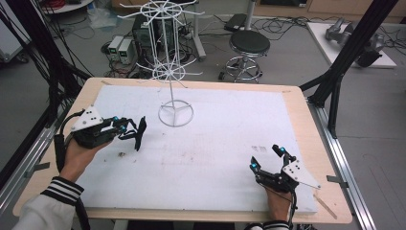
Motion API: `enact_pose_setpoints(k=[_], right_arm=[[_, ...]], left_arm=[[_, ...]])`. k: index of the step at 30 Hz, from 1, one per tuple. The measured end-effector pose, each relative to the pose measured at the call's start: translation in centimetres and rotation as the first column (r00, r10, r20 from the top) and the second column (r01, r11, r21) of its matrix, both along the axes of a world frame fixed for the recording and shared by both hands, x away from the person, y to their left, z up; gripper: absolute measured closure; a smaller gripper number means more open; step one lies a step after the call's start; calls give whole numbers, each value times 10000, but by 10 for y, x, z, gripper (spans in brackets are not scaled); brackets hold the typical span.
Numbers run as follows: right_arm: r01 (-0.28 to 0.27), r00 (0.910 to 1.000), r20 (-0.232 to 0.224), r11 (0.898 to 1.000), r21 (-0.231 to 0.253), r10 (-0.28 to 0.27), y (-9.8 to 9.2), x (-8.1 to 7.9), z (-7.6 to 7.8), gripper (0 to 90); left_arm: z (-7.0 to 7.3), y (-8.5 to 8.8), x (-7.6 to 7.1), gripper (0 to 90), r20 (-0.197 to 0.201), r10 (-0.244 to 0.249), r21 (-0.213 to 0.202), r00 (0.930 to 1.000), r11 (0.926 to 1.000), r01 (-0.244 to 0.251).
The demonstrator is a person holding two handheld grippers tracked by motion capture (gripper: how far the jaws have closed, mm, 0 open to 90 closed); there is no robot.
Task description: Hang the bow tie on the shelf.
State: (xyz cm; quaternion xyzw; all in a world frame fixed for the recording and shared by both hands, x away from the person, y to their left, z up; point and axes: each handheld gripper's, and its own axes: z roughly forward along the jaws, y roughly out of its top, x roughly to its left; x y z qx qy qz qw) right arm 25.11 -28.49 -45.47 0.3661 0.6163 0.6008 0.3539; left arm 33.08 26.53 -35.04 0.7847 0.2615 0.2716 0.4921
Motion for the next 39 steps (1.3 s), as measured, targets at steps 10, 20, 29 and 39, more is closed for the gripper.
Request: enact_pose_setpoints(k=[10,20,29,39], right_arm=[[-9,10000,-4,10000,-4,9,0,0,0,100],[-5,10000,56,10000,-19,6,0,0,0,100],[-13,10000,-11,10000,11,13,0,0,0,100],[-4,10000,24,10000,-19,4,-1,0,0,100]], left_arm=[[16,-17,5,796,359,-290,-30,9989,9996,291],[35,-35,8,797,705,-611,94,9956,9981,606],[52,-53,13,798,1060,-878,125,9905,9961,870],[67,-67,23,797,1222,-885,261,9886,9960,859]])
